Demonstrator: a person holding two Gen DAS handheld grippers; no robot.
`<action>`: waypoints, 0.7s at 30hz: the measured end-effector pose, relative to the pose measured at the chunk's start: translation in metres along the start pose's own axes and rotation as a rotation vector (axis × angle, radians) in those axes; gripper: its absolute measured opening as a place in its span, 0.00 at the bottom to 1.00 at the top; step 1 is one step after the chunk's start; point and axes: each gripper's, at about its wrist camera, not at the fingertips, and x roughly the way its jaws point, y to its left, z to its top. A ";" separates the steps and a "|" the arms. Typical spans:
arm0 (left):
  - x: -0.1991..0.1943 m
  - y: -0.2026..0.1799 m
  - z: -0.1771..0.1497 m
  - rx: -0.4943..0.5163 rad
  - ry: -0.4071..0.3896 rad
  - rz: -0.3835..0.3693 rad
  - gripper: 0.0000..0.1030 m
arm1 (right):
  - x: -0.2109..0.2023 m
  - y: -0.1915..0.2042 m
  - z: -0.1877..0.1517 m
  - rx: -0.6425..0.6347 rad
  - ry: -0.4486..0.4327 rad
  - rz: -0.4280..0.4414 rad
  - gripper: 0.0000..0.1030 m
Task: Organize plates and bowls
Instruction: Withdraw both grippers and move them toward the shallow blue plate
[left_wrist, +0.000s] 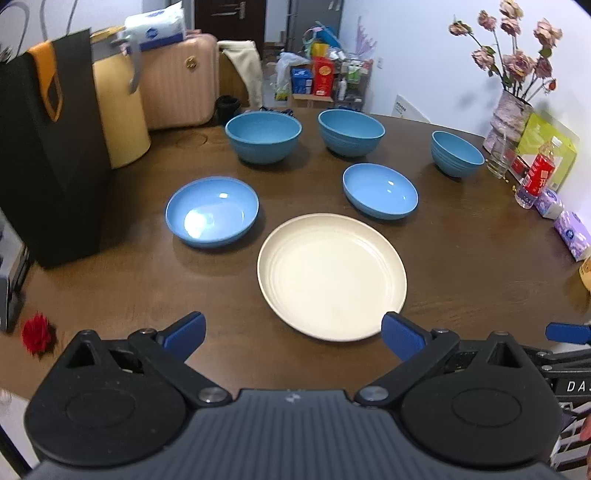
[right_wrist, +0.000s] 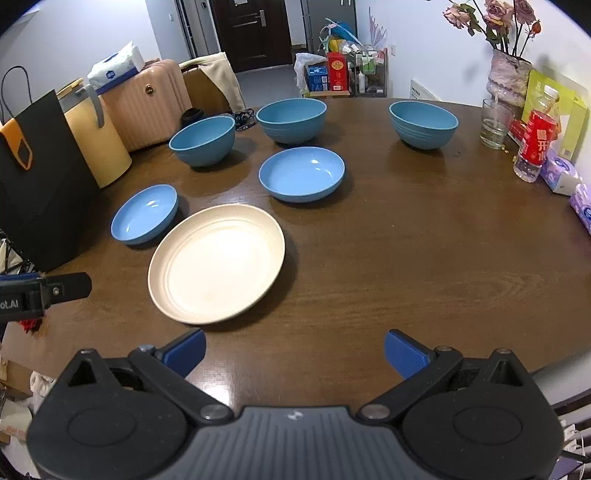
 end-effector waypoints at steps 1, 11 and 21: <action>-0.002 0.001 -0.002 -0.015 0.006 -0.004 1.00 | -0.003 0.000 -0.002 0.002 0.002 0.005 1.00; -0.018 0.015 -0.013 -0.123 0.023 0.007 1.00 | -0.019 -0.001 -0.009 0.009 0.001 0.020 1.00; -0.016 0.027 0.002 -0.096 0.022 0.025 1.00 | -0.015 0.011 -0.005 0.023 -0.022 0.035 1.00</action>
